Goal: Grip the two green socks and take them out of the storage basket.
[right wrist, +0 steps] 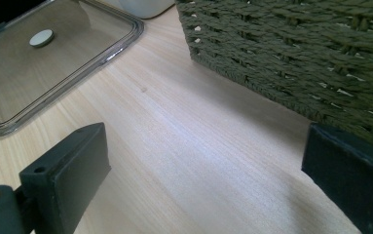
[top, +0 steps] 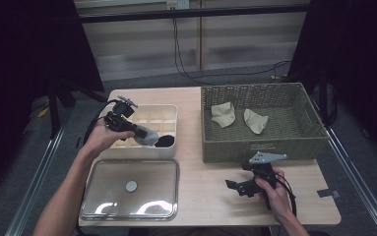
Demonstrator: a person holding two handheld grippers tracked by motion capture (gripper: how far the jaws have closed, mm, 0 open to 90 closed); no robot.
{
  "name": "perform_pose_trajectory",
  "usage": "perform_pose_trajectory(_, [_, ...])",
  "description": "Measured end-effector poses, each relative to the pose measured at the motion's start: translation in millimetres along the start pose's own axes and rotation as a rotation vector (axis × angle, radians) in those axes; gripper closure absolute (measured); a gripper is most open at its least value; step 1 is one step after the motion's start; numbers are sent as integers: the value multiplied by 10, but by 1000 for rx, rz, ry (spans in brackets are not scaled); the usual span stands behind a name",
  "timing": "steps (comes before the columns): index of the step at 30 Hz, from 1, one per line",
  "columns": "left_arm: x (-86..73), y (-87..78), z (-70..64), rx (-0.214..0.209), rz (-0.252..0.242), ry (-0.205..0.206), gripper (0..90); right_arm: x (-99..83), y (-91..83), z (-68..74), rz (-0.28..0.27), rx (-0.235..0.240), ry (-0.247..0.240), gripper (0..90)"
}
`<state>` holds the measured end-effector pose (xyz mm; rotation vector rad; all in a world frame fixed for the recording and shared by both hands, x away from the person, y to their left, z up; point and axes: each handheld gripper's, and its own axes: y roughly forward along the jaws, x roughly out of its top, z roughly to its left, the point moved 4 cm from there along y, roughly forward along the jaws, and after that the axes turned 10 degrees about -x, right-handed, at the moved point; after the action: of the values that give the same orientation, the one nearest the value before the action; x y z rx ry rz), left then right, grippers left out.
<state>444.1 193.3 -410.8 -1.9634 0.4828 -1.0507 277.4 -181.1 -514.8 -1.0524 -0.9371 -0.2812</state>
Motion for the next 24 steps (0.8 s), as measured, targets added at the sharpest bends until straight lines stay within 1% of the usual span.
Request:
perform_pose_trajectory(1, [-2,22,8,2,4,-11,654,0,1,1,1,0,0,31])
perform_pose_trajectory(2, [-3,54,21,14,11,-14,654,0,1,1,0,1,0,31])
perform_pose_trajectory(3, [-6,71,34,18,23,-8,654,0,3,0,1,1,0,31])
perform_pose_trajectory(4, [-11,98,51,25,29,-18,654,-1,3,0,2,0,0,31])
perform_pose_trajectory(5, [-18,102,60,27,45,-23,654,-1,2,1,1,1,0,31])
perform_pose_trajectory(7, [-24,137,77,30,45,-22,654,-1,0,2,1,1,-1,31])
perform_pose_trajectory(8, [-29,156,76,49,65,-19,654,-2,1,2,2,0,-1,31])
perform_pose_trajectory(9, [-31,168,78,58,69,-15,654,-1,3,1,2,1,0,31])
perform_pose_trajectory(11, [-29,195,77,50,79,-12,654,-1,7,1,3,-1,0,31])
perform_pose_trajectory(12, [-25,212,76,59,85,-9,654,0,11,1,2,3,0,31])
perform_pose_trajectory(13, [-24,219,73,59,100,-2,654,0,14,2,3,3,-2,31])
perform_pose_trajectory(14, [-21,227,72,52,100,0,654,1,16,3,2,3,-4,31])
perform_pose_trajectory(19, [-12,258,78,55,124,-2,655,2,9,13,1,5,1,31])
perform_pose_trajectory(20, [-11,269,80,64,129,-1,655,2,9,15,1,4,0,31])
perform_pose_trajectory(23, [6,309,71,75,153,2,655,0,14,14,7,6,0,31])
perform_pose_trajectory(24, [10,338,67,83,166,13,656,2,16,14,7,5,0,31])
